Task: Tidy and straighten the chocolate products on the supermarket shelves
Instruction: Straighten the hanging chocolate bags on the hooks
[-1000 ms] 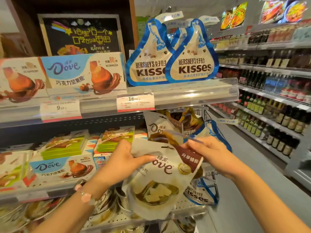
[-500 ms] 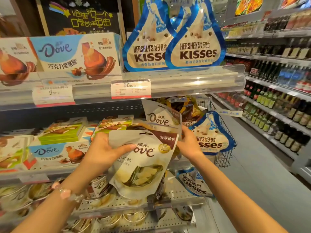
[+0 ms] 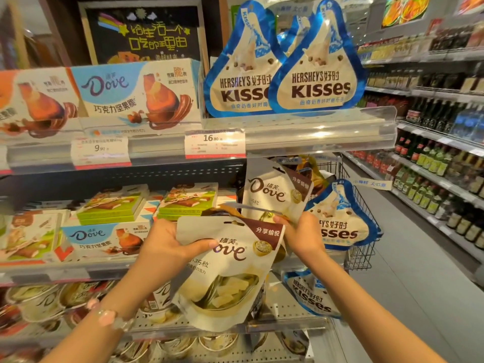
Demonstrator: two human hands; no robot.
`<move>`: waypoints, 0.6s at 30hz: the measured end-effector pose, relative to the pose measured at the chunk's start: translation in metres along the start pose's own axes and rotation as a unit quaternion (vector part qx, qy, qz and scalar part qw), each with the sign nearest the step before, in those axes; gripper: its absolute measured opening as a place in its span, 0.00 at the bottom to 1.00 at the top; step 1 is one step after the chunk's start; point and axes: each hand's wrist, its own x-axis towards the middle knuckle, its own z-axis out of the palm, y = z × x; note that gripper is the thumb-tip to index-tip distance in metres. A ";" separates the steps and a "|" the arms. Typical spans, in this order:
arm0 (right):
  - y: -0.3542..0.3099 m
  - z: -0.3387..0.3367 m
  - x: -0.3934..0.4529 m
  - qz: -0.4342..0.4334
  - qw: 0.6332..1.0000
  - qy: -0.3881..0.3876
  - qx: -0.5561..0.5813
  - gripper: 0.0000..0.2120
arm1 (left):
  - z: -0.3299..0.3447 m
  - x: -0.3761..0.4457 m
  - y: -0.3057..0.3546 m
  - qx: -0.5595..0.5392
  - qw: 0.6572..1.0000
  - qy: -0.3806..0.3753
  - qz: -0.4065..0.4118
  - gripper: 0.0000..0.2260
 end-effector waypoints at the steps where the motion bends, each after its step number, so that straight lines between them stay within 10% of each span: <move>1: 0.000 -0.002 -0.002 0.005 1.000 0.006 0.009 0.14 | 0.001 0.000 0.001 -0.001 1.000 0.003 -0.002 0.11; 13: 0.009 -0.082 -0.036 -0.093 0.966 0.058 0.234 0.09 | -0.012 0.005 0.007 0.001 0.996 0.059 -0.060 0.05; 18: 0.011 -0.098 -0.050 -0.075 0.957 -0.074 0.272 0.09 | -0.010 0.013 0.003 0.007 0.989 0.101 -0.112 0.05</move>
